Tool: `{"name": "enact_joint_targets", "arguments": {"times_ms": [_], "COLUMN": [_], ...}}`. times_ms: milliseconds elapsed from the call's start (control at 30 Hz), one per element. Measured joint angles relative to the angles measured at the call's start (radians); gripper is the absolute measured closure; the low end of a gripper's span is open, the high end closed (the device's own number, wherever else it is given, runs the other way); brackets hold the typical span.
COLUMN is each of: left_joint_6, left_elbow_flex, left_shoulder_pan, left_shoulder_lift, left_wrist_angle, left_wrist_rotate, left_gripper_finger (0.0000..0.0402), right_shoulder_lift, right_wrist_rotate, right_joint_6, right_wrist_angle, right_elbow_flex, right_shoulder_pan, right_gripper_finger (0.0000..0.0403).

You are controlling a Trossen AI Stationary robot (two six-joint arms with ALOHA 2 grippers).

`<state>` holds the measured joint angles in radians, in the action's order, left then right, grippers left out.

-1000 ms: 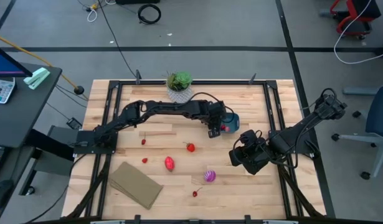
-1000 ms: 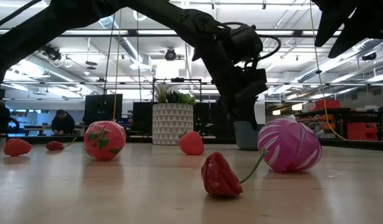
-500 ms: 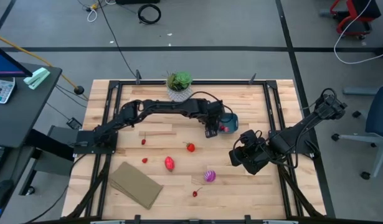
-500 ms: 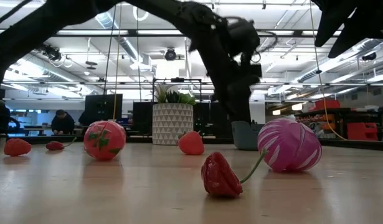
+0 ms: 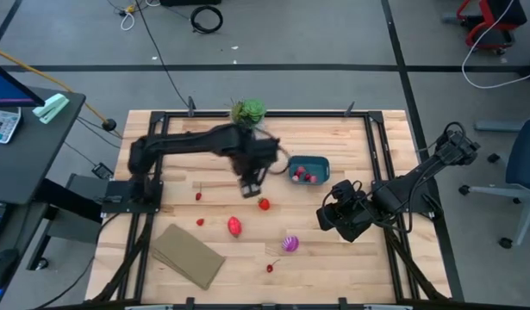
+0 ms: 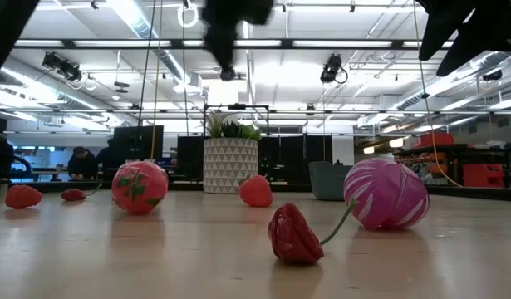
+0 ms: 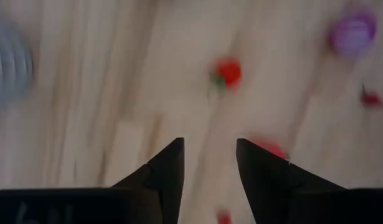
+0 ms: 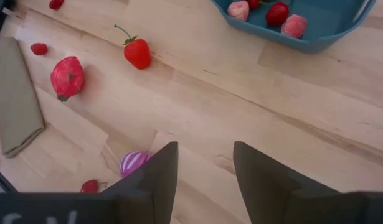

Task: Pick and placing Produce into tupperware
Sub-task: Put the top red cherry into the blue bin

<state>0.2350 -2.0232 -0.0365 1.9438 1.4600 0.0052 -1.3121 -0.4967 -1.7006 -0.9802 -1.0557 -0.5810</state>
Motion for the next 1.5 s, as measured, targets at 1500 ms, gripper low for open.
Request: {"name": "enact_joint_targets", "arguments": {"times_ms": [1500], "left_joint_6": [0.978], "left_elbow_flex": [1.589], "left_shoulder_pan": [0.047], "left_shoulder_lift": [-0.865], "left_wrist_angle": [-0.901], "left_wrist_rotate": [-0.282], "left_gripper_finger": [0.0269], "right_shoulder_lift": [0.0], "right_wrist_rotate": [-0.159], "right_joint_6": [0.019], "right_wrist_angle": [0.043], "right_elbow_flex": [0.0], "right_shoulder_pan": [0.018], "right_gripper_finger": [0.0239]}}
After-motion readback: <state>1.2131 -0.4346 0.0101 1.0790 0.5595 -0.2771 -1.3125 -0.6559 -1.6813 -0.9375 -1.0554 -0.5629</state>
